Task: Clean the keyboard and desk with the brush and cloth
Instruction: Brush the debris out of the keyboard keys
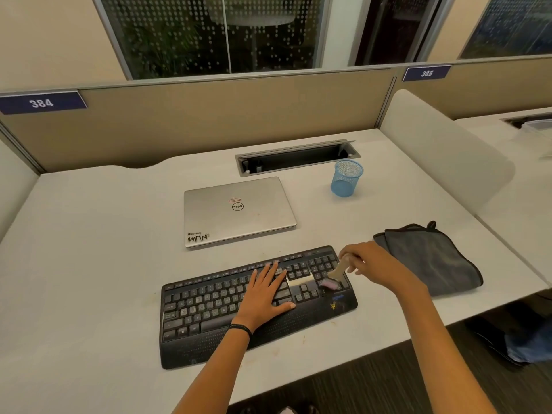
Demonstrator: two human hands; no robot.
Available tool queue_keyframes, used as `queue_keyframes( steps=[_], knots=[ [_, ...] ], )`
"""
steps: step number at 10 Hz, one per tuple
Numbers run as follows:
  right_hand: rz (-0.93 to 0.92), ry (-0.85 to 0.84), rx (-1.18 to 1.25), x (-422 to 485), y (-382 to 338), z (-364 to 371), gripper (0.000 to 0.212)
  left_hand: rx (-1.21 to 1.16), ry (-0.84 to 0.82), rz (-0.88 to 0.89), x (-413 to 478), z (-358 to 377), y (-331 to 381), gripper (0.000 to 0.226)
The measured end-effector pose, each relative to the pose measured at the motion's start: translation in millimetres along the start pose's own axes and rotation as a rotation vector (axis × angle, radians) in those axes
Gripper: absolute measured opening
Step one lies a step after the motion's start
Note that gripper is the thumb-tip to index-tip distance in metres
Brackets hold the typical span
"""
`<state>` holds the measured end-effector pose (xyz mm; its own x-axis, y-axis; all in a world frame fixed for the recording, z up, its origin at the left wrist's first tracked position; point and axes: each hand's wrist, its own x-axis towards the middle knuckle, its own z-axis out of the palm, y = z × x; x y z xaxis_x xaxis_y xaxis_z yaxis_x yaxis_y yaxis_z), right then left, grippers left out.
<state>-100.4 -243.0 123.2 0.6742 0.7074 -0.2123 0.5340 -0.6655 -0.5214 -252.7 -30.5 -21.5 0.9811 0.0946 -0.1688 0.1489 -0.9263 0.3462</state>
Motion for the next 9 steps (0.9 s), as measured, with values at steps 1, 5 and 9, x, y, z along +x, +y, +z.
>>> queue_keyframes(
  steps=[1,5,9],
  knots=[
    [-0.034,0.075,-0.016,1,-2,8,0.024,0.005,-0.007,-0.001,0,-1,1,0.111],
    [0.035,0.102,-0.084,3,-7,16,0.027,0.024,0.001,0.001,-2,-2,1,0.11],
    [0.076,-0.008,-0.147,-10,-5,7,0.028,0.016,0.005,0.001,-1,0,1,0.109]
  ],
)
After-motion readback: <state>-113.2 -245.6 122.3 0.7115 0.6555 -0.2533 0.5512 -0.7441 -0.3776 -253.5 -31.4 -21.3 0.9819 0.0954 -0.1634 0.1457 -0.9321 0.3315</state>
